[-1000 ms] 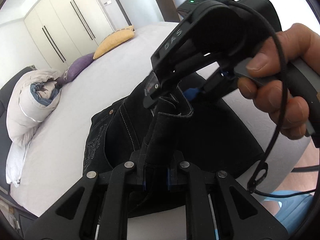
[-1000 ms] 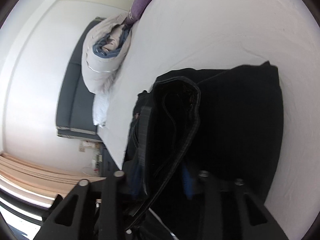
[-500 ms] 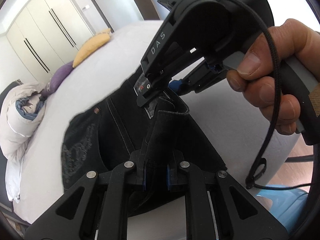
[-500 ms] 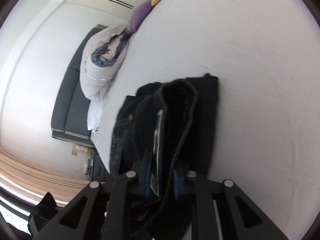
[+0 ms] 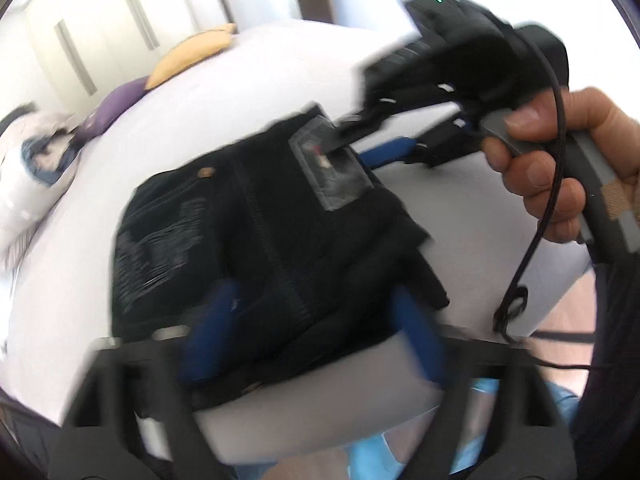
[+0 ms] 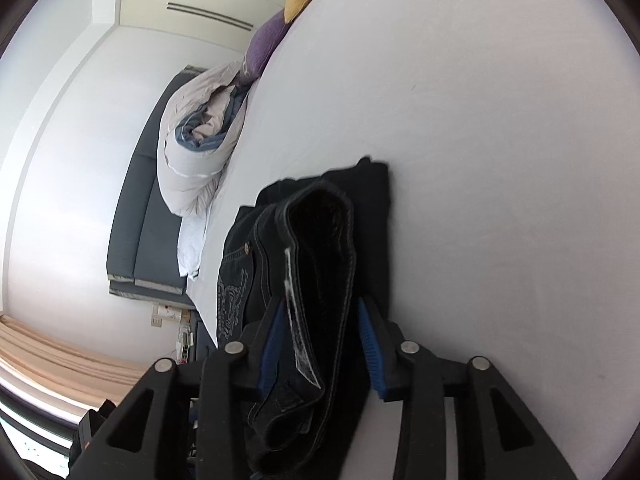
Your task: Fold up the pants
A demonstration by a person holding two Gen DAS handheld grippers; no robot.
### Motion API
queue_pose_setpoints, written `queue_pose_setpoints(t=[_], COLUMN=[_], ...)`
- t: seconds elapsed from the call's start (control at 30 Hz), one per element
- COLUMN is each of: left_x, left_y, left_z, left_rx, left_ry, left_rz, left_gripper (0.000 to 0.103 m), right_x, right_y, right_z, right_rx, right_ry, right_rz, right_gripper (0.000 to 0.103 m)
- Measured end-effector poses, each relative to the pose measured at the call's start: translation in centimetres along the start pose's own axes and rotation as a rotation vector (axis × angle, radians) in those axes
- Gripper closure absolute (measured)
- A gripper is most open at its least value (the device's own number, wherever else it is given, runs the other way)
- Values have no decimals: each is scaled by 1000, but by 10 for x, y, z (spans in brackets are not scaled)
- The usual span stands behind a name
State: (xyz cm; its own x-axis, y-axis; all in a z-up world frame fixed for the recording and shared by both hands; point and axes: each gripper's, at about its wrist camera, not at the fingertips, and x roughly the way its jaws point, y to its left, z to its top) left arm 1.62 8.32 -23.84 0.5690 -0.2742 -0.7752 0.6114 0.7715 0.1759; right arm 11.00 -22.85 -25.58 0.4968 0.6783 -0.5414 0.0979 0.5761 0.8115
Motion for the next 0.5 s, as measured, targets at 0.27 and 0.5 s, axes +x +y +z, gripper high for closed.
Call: queue_pose_setpoints(t=[0.27,0.5], left_x=[-19,52], left_y=[113,207], left_z=[8,34], left_rx=[-325,-608], left_ry=[-66,5], left_rz=[-119,-375], left_gripper=[13,75], right_x=[-29,30], right_y=[44,67], right_z=[16,17], right_rx=[-92,-157], right_ry=[-54,66], right_rz=[108,59], right_gripper=[69,92])
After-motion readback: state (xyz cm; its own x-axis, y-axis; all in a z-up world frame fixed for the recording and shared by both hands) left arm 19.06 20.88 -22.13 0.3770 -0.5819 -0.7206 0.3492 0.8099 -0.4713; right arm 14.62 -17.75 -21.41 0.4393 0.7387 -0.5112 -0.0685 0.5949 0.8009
